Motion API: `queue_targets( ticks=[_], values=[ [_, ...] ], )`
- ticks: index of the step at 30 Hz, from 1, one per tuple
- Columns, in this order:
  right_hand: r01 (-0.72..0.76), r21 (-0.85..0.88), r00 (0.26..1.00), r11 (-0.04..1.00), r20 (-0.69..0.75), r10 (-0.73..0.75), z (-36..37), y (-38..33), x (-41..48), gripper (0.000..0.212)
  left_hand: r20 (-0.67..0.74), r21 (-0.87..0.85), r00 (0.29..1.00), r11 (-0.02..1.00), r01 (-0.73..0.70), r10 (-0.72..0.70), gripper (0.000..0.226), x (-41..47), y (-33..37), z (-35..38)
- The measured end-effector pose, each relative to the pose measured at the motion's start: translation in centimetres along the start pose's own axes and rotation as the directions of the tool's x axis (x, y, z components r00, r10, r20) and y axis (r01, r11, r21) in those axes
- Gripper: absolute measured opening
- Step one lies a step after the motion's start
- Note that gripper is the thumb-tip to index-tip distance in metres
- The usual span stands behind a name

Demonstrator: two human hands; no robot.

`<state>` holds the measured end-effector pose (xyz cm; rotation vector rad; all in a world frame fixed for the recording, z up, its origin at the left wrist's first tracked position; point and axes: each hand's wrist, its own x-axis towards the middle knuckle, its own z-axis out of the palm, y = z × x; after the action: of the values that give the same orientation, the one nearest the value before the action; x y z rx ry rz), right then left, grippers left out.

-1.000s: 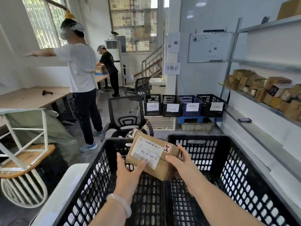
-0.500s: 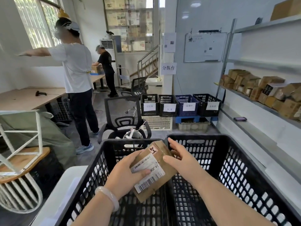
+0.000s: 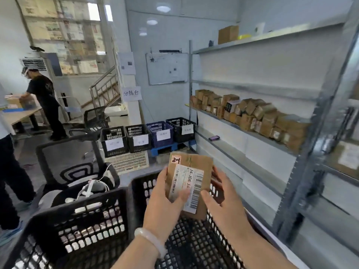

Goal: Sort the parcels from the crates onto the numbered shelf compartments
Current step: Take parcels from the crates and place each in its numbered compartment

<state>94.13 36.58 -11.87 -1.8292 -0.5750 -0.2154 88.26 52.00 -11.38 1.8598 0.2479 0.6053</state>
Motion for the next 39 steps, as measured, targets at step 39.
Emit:
queue_targets(
  ticks=[39],
  values=[
    [-0.450,-0.624,0.891,0.640,-0.367,0.268,-59.6,25.3,-3.9,0.072,0.614,-0.244,0.764,0.968,-0.054,0.197,0.089,-2.5,12.8,68.5]
  ],
)
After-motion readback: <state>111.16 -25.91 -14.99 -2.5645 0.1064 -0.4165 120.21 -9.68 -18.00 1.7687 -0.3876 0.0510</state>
